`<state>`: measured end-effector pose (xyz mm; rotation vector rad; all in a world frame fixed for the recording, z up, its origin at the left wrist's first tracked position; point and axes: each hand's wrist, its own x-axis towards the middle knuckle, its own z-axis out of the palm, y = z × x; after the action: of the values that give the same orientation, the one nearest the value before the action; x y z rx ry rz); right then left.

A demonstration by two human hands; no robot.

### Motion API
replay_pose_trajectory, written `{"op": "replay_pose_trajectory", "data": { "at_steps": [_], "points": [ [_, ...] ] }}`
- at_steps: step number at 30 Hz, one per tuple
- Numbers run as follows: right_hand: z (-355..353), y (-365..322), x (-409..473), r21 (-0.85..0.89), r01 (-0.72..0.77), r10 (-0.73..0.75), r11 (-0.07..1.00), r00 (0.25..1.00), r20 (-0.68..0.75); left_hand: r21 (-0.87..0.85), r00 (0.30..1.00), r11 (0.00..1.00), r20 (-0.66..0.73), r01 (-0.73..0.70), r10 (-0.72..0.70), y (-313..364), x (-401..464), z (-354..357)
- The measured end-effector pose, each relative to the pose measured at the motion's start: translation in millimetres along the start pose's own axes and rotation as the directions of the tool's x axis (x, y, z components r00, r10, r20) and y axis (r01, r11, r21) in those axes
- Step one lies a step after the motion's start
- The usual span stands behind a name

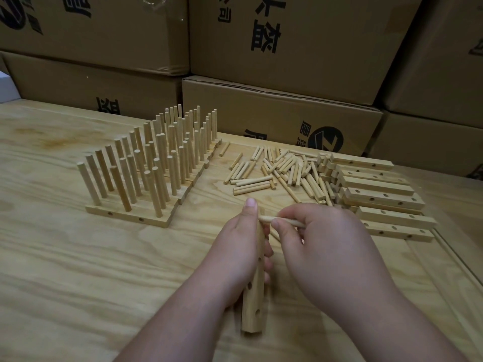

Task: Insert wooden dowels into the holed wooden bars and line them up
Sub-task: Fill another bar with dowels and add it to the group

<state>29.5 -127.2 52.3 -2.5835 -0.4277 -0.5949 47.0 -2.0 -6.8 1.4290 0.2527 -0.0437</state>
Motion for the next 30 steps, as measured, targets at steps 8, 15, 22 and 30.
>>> {"op": "replay_pose_trajectory", "data": {
  "at_steps": [8, 15, 22, 30],
  "points": [
    [-12.5, 8.6, 7.3, 0.097, -0.102, 0.087, 0.99, 0.986, 0.145, 0.053, 0.998, 0.998, 0.049, -0.029, 0.027, -0.3, -2.7, -0.4],
    [-7.4, 4.1, 5.0, 0.045, -0.111, 0.106, 0.993, 0.989, 0.105, 0.082, 0.999, 0.996, 0.036, -0.044, 0.041, 0.4, -1.2, 1.1],
    [-5.9, -15.1, -4.4, -0.14, -0.051, 0.057, 0.989, 0.998, 0.039, 0.079, 0.997, 0.994, 0.011, -0.079, 0.079, 0.7, -2.8, 1.1],
    [-8.2, 0.8, 5.6, 0.013, -0.089, 0.087, 0.996, 0.99, 0.109, 0.031, 0.999, 0.999, 0.042, -0.016, 0.015, -0.9, -1.3, -1.6]
  ]
}}
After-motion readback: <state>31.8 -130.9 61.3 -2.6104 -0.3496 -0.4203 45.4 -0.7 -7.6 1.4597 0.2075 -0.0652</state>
